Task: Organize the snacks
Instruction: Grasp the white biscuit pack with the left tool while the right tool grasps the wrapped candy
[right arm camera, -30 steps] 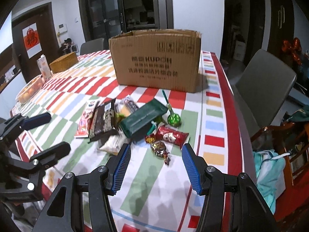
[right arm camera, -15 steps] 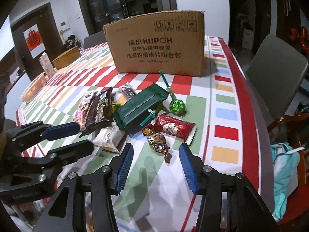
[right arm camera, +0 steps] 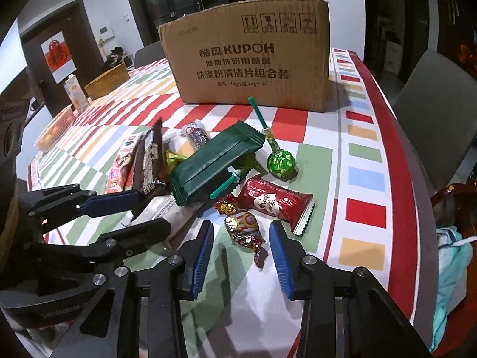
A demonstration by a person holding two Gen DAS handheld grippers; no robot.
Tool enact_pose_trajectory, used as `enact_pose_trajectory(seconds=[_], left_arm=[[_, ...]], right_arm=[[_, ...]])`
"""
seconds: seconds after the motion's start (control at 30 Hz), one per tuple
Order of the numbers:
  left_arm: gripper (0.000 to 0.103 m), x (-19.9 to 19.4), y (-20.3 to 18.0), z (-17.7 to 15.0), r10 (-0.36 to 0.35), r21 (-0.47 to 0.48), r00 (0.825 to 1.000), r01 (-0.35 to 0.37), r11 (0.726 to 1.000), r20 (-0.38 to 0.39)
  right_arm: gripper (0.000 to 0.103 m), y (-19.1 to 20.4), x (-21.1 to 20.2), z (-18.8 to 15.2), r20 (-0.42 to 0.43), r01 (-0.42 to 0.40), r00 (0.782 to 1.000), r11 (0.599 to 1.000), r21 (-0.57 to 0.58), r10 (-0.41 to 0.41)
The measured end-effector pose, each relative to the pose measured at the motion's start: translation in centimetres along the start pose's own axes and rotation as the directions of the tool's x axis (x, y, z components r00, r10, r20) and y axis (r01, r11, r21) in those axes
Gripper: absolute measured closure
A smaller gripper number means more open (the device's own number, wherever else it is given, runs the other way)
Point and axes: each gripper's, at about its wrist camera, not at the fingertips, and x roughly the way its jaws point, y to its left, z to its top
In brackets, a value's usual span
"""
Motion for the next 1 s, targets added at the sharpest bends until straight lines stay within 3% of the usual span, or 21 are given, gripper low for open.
enact_pose_trajectory(seconds=[0.2,0.47,1.0], left_arm=[[0.062,0.6,-0.2,0.0,0.026,0.023,1.0,-0.026,0.999,0.003],[0.072,0.4,-0.1,0.0,0.022,0.032,1.0,-0.023,0.999,0.018],[0.077,-3.2,0.1,-1.2,-0.022,0.007,0.997,0.022,1.0,0.08]], right_arm=[[0.069,-0.3,0.9,0.1,-0.016,0.002,1.0,1.0,-0.004,-0.002],[0.081,0.8,1.0,0.0,-0.025,-0.011,1.0,0.999,-0.03,0.01],[0.081,2.5,-2.8,-0.5,0.031,-0.01,0.999,1.0,-0.012,0.011]])
